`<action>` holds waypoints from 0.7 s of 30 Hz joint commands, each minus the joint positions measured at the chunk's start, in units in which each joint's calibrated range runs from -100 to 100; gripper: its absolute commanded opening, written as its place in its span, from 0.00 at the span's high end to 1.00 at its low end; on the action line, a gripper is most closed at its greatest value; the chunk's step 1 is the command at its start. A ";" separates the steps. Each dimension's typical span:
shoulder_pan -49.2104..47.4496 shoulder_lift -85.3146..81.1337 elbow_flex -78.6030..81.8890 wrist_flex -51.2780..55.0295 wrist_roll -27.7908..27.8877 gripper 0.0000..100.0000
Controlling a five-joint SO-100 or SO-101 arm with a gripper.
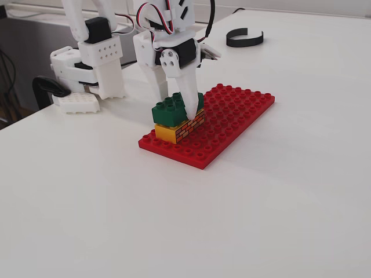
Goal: Grab the loose lego brick and stack it on top of the fixed one.
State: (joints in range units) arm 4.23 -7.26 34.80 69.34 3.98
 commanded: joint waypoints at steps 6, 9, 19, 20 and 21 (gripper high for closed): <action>0.22 -0.70 1.39 -1.95 0.20 0.75; 0.22 -0.70 1.39 -1.95 0.20 0.71; -1.04 -1.54 1.21 -0.31 -0.21 0.69; -1.63 -1.63 0.76 1.08 -0.27 0.69; -2.52 -1.71 0.49 2.21 -0.32 0.69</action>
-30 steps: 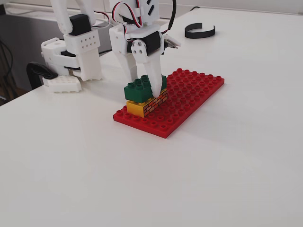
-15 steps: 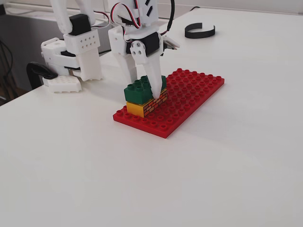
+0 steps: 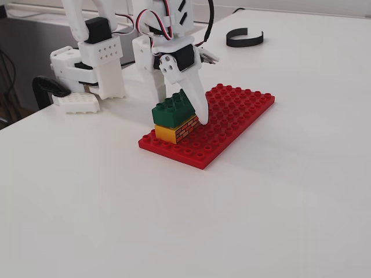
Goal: Grab the loose lego brick and stack it on top of the fixed one.
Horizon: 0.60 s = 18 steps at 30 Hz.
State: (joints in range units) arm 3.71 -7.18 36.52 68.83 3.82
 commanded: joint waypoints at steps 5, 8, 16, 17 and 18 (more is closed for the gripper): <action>-2.97 -1.88 -3.66 4.11 -1.36 0.70; -2.67 -1.88 -7.56 6.98 -1.31 0.70; -3.04 -1.88 -21.40 17.90 -1.16 0.70; -3.26 -1.88 -23.39 19.47 -1.16 0.70; -3.34 -1.88 -25.20 20.85 -1.16 0.70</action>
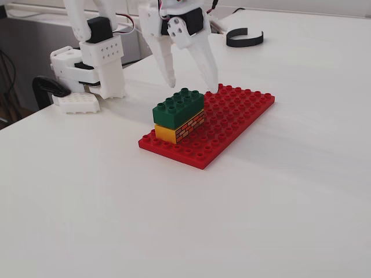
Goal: Grab the loose lego brick and stack it on top of the fixed one.
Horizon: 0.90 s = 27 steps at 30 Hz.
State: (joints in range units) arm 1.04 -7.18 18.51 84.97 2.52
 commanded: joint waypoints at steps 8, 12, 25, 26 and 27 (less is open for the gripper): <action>-0.67 -2.65 -22.03 14.42 0.25 0.72; -0.67 -9.76 -24.12 14.51 0.25 0.95; -0.67 -57.01 1.40 4.88 1.45 0.99; -0.59 -60.99 6.02 2.97 1.45 0.99; -0.30 -65.56 11.27 0.98 1.45 0.99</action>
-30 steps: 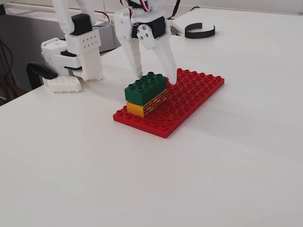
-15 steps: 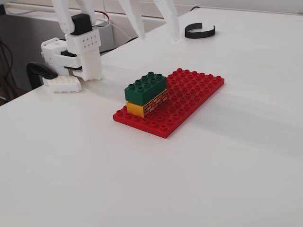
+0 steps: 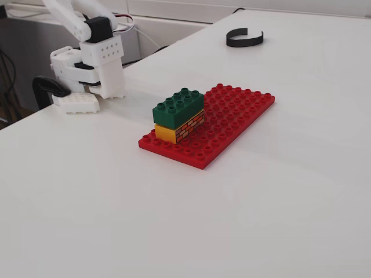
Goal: Grab the loose lego brick and stack it on top of the fixed one.
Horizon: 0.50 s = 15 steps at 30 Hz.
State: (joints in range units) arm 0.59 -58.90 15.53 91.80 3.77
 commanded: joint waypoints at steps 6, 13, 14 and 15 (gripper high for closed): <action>0.45 -41.10 41.75 -13.22 -0.06 0.99; 0.52 -38.65 54.69 -13.65 -0.16 0.99; 0.52 -39.07 57.14 -13.74 -0.16 0.99; 0.52 -39.58 59.49 -13.65 -0.16 0.99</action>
State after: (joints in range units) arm 0.74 -98.22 69.20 78.93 3.77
